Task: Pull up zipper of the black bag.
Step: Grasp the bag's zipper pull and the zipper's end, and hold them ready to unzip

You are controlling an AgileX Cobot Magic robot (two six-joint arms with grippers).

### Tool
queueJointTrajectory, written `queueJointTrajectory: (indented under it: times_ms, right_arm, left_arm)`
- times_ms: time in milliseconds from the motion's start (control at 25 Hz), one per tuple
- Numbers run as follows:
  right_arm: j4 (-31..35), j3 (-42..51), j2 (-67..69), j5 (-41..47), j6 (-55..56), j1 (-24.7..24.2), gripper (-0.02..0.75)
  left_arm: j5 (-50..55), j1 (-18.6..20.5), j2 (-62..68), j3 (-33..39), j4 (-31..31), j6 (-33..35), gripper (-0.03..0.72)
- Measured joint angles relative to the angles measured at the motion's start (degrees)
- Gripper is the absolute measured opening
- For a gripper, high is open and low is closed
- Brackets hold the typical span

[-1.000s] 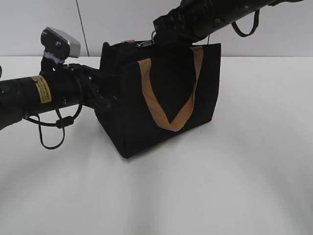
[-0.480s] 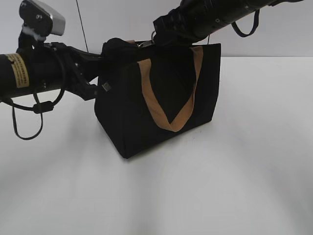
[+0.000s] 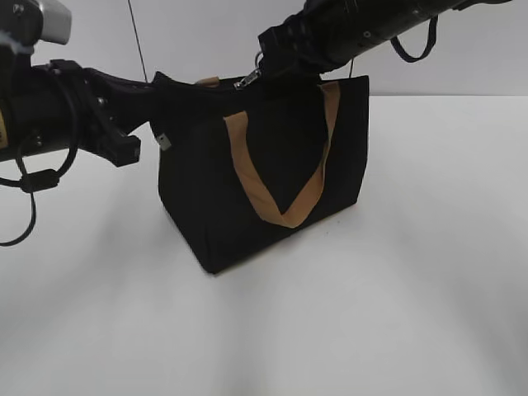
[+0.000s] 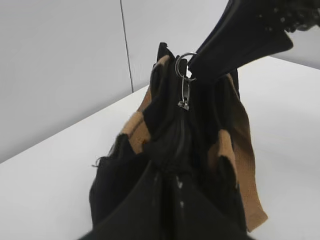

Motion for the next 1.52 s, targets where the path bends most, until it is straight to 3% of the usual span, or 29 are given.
queueJointTrajectory:
  times_ms: [360,1000,1520]
  right_arm:
    - [-4.0,0.0,0.0,-0.2,0.0,-0.3,-0.015]
    - [-5.6,0.0,-0.3,-0.7,1.7,-8.0,-0.015]
    - [-5.8,0.0,-0.3,-0.7,3.4,-8.6,-0.015]
  left_arm:
    - [2.7,-0.1,-1.3,0.2,-0.1,0.0,-0.013]
    - [4.1,-0.1,-1.4,0.2,-0.1,0.0,-0.013]
    - [4.3,-0.1,-1.4,0.2,-0.1,0.0,-0.013]
